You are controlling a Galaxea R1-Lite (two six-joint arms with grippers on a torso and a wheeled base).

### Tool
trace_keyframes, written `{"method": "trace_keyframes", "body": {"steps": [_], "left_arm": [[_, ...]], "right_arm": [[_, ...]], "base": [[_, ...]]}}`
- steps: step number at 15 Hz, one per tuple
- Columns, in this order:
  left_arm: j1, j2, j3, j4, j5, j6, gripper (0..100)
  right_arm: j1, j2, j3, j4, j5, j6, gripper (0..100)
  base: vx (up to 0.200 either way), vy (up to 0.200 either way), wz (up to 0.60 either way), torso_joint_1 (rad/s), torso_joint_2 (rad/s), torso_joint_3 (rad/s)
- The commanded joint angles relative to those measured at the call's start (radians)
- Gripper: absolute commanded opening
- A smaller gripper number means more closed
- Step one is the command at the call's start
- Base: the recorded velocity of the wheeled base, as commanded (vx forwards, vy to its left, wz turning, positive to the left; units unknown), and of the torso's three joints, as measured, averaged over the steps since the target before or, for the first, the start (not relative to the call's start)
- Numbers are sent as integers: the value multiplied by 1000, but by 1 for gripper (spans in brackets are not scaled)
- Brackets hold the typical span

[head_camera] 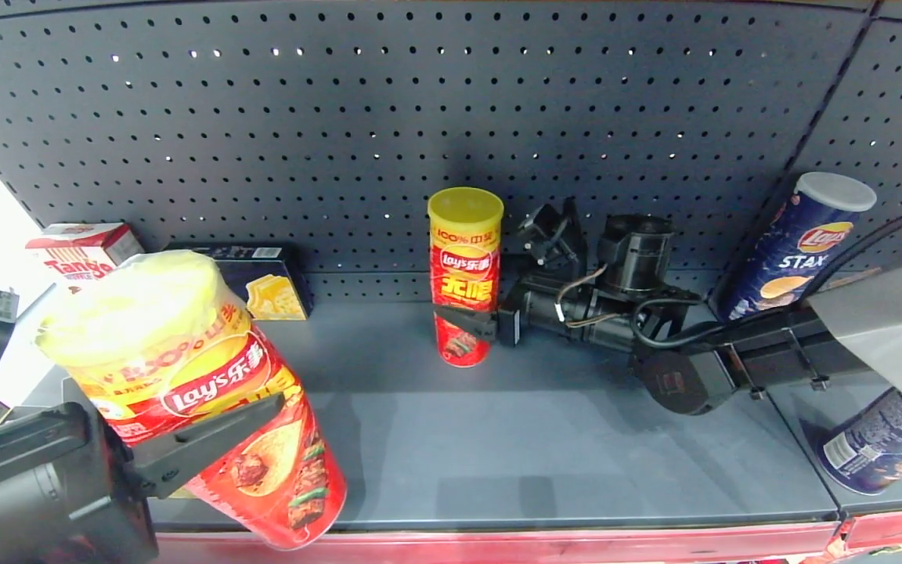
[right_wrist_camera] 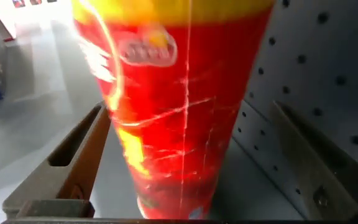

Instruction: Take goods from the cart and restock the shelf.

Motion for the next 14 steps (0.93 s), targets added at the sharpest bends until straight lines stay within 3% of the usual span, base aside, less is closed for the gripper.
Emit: {"method": "trace_keyframes", "body": {"steps": [1, 2, 8, 14], "left_arm": [[0, 1, 1, 0, 1, -1, 0], [0, 1, 2, 0, -1, -1, 0], [12, 1, 2, 0, -1, 1, 0], [12, -1, -7, 1, -1, 1, 0]], "right_arm": [[7, 51, -31, 1, -1, 0, 100], [5, 57, -32, -8, 5, -2, 0], [-1, 23, -3, -11, 34, 0, 0], [15, -166, 156, -25, 33, 0, 0]], "base": [[0, 0, 0, 0, 0, 0], [0, 0, 0, 0, 0, 0], [0, 0, 0, 0, 0, 0], [0, 0, 0, 0, 0, 0]]}}
